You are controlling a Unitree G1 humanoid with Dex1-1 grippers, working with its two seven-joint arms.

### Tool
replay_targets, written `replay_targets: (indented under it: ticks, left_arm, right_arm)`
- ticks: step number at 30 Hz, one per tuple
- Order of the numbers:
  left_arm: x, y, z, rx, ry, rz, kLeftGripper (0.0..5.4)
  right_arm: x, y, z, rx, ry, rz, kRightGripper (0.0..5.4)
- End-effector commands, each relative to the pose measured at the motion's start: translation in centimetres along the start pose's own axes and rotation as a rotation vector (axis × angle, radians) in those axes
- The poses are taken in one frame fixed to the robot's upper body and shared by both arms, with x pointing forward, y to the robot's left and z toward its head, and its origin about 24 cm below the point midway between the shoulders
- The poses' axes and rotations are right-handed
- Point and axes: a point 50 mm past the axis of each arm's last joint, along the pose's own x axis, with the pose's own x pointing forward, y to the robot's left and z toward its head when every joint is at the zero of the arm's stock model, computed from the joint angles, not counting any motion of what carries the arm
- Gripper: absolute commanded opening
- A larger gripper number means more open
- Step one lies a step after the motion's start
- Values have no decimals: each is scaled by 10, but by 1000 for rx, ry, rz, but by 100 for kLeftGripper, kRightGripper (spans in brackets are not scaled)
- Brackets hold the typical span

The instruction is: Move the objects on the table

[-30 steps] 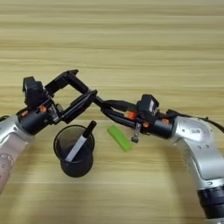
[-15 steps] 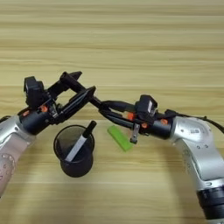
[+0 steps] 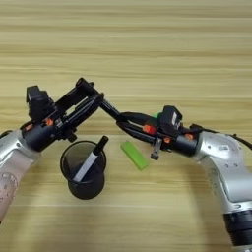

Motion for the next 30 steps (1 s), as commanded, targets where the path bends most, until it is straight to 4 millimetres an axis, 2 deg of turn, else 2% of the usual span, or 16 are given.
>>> replay_targets:
  ticks: [1,9,23,24,30]
  left_arm:
    - [1,-1,3,13,-8,-11,178]
    - [1,-1,4,13,-11,-12,116]
    - [1,0,4,16,-13,-10,112]
    - [1,0,4,16,-13,-10,112]
    - [1,2,5,20,-11,-9,105]
  right_arm:
    - [-2,-2,1,-2,-3,-1,79]
    - [-1,0,-1,1,6,14,79]
    - [0,1,-1,3,5,25,79]
    - [0,2,0,3,4,26,115]
    - [1,3,1,7,-16,32,179]
